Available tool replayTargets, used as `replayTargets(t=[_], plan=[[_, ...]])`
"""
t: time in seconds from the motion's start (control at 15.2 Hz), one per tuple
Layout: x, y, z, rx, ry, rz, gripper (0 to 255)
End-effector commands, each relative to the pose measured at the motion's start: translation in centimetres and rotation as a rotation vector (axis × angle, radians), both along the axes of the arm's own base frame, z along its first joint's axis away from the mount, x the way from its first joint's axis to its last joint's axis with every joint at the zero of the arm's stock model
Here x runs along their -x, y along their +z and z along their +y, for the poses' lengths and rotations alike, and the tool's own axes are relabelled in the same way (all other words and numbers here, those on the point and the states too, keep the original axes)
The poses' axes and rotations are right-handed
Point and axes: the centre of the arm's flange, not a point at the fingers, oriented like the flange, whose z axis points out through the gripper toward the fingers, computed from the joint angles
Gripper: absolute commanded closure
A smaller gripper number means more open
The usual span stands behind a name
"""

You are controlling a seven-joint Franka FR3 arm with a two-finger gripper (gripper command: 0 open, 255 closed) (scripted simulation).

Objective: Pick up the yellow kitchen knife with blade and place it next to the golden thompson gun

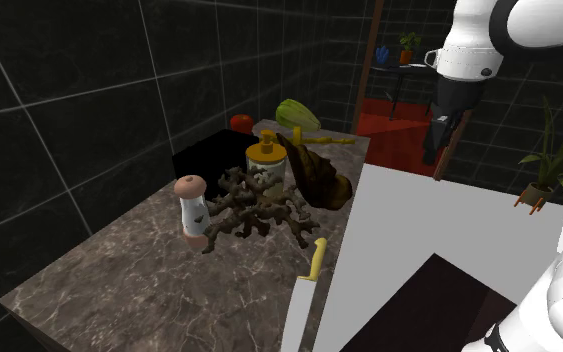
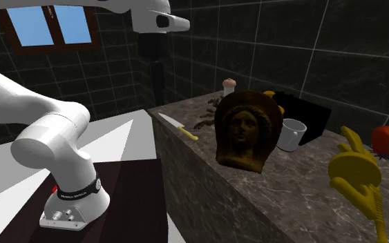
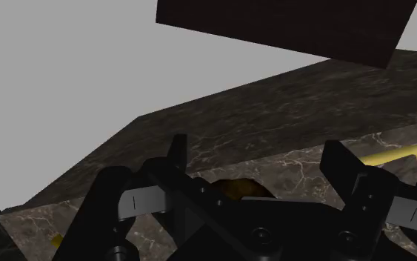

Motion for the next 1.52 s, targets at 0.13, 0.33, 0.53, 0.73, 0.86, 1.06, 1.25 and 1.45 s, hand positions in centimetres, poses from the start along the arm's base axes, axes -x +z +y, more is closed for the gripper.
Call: replayTargets(t=[0.13, 0.33, 0.53, 0.73, 0.86, 1.06, 1.25, 1.45], plan=[[0.7, -1.3, 2.2, 0.004, -0.078, 0.000, 0], [1.4, -3.3, 5.5, 0.010, -0.196, 0.001, 0], [1.8, -5.3, 8.9, 0.016, -0.314, 0.001, 0], [1.7, -7.3, 12.4, 0.022, -0.432, 0.002, 0], [1.4, -8.7, 14.6, 0.026, -0.510, 0.002, 0], [0.7, -10.7, 17.9, 0.032, -0.628, 0.003, 0], [-0.4, -12.8, 21.1, 0.038, -0.746, 0.003, 0], [-1.9, -14.9, 24.1, 0.044, -0.863, 0.004, 0]])
